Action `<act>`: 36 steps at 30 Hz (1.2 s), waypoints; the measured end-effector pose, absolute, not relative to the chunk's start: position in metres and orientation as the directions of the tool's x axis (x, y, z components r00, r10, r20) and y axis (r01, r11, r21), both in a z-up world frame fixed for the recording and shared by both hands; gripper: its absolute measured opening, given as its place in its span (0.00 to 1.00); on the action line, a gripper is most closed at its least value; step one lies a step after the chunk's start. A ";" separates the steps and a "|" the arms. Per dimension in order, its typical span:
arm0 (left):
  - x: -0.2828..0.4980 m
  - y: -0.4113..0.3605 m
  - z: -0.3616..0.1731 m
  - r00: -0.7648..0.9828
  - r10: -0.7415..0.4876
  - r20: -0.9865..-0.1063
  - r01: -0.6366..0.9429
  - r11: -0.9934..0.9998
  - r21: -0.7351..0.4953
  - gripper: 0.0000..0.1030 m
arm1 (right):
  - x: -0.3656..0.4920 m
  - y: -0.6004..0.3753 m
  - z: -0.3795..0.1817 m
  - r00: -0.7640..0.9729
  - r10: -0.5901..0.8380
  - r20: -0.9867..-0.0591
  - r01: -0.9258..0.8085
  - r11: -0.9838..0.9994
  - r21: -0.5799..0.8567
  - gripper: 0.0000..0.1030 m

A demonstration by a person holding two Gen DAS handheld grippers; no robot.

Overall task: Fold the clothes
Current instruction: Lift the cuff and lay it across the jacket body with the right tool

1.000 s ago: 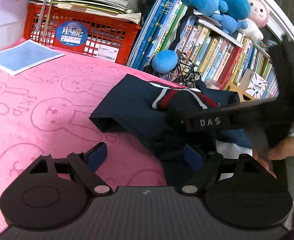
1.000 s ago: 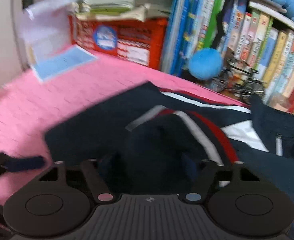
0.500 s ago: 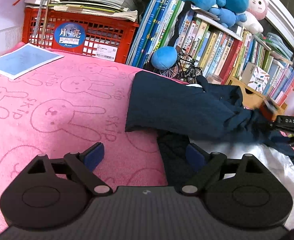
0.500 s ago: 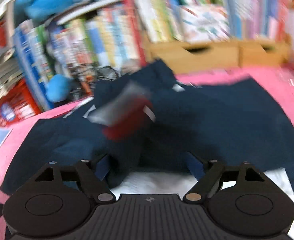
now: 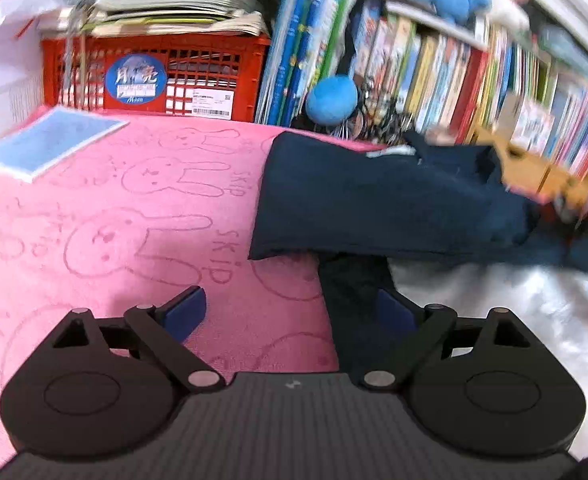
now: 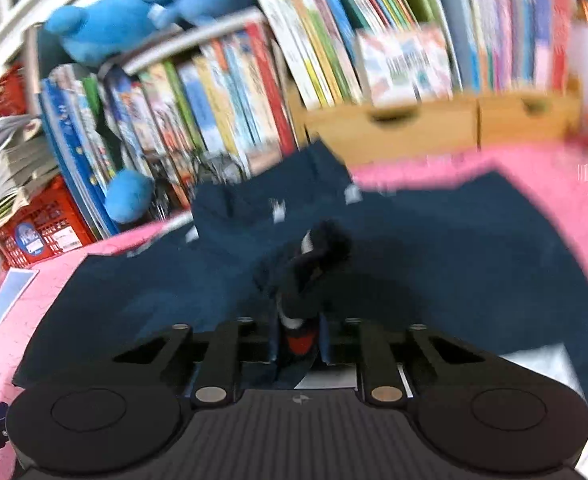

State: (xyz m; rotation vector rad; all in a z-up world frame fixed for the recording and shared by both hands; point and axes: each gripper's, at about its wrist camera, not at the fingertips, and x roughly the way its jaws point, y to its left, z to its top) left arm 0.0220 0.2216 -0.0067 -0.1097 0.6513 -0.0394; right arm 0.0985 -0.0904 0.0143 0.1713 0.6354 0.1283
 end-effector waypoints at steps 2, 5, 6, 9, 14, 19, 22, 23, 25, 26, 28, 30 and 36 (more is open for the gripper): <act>0.029 0.210 -0.006 0.796 -0.045 -0.604 0.010 0.998 -0.062 0.90 | 0.104 -0.090 0.032 0.821 0.169 -0.545 -0.082 0.980 0.179 0.18; 0.039 0.200 -0.002 0.806 -0.044 -0.590 0.023 0.999 -0.044 0.90 | 0.112 -0.090 0.060 0.857 0.160 -0.489 -0.102 0.984 0.143 0.16; 0.043 0.198 -0.001 0.808 -0.036 -0.588 0.017 0.999 -0.039 0.90 | 0.113 -0.089 0.069 0.871 0.151 -0.467 -0.108 0.987 0.119 0.16; 0.055 0.197 0.002 0.805 -0.011 -0.594 -0.011 0.999 -0.033 0.90 | 0.115 -0.089 0.088 0.909 0.120 -0.400 -0.118 0.993 0.029 0.16; 0.074 0.201 0.001 0.786 0.021 -0.617 -0.053 0.998 -0.033 0.90 | 0.121 -0.096 0.101 0.934 0.094 -0.345 -0.116 0.992 -0.043 0.16; 0.082 0.208 -0.004 0.778 0.058 -0.626 -0.095 0.995 -0.025 0.91 | 0.133 -0.115 0.081 0.921 0.055 -0.385 -0.073 0.997 -0.032 0.16; 0.080 0.209 -0.009 0.770 0.066 -0.634 -0.093 0.996 -0.011 0.92 | 0.141 -0.132 0.062 0.906 0.014 -0.424 -0.025 0.999 -0.020 0.16; 0.079 0.208 -0.011 0.768 0.068 -0.637 -0.089 0.996 -0.002 0.92 | 0.144 -0.138 0.055 0.899 -0.001 -0.438 -0.006 1.000 -0.015 0.16; 0.077 0.206 -0.011 0.772 0.075 -0.631 -0.090 0.996 0.009 0.93 | 0.150 -0.151 0.042 0.883 -0.021 -0.468 0.027 1.000 0.006 0.16; 0.076 0.205 -0.011 0.772 0.081 -0.630 -0.091 0.996 0.016 0.93 | 0.154 -0.158 0.035 0.874 -0.017 -0.485 0.035 0.999 0.029 0.16; 0.076 0.204 -0.011 0.770 0.089 -0.631 -0.093 0.995 0.027 0.94 | 0.160 -0.172 0.021 0.854 0.005 -0.520 0.051 0.994 0.093 0.16; 0.076 0.202 -0.011 0.769 0.100 -0.632 -0.097 0.995 0.039 0.96 | 0.165 -0.185 0.005 0.829 0.031 -0.559 0.076 0.983 0.167 0.16; 0.075 0.203 -0.012 0.766 0.104 -0.634 -0.099 0.994 0.044 0.97 | 0.162 -0.217 -0.027 0.773 0.126 -0.622 0.115 0.936 0.333 0.22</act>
